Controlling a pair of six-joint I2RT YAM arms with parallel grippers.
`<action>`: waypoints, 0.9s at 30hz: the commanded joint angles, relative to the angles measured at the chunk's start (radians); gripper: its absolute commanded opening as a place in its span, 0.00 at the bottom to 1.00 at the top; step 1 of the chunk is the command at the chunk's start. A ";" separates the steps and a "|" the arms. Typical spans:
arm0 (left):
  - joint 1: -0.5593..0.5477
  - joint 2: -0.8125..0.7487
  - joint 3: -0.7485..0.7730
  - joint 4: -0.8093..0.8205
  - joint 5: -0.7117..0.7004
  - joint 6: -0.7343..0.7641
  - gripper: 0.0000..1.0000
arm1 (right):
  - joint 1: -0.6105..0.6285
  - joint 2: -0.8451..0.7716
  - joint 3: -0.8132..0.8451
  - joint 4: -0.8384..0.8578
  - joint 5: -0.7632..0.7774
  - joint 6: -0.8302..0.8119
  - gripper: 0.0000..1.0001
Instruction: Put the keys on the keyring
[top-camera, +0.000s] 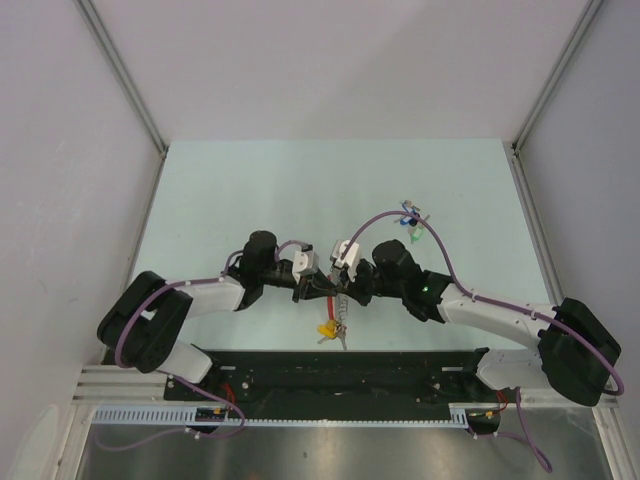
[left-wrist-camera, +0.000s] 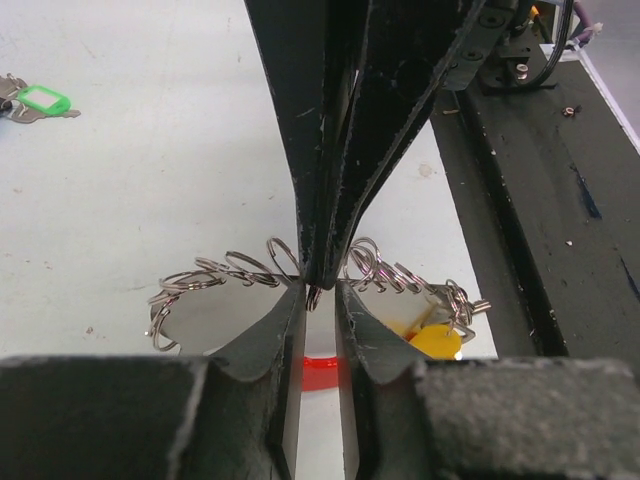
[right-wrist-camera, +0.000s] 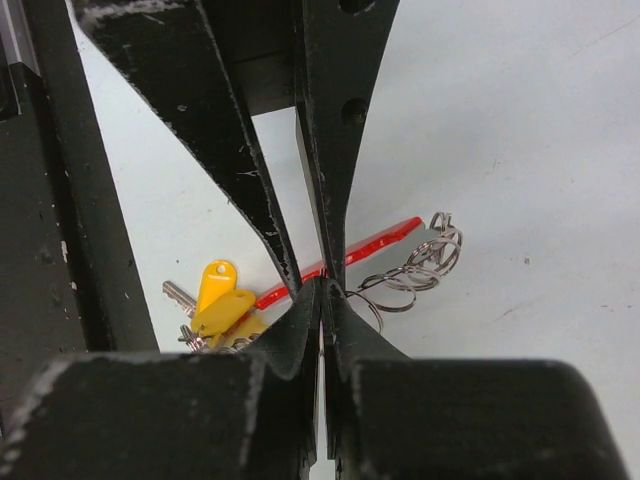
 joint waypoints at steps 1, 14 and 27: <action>0.003 0.008 0.035 0.029 0.052 0.005 0.19 | 0.009 -0.014 0.003 0.054 -0.013 -0.019 0.00; 0.003 -0.006 0.020 0.014 0.026 0.018 0.00 | 0.007 -0.056 0.005 0.048 0.021 0.028 0.13; 0.005 -0.049 -0.037 0.092 -0.029 0.002 0.00 | -0.086 -0.231 0.003 0.016 0.188 0.279 0.83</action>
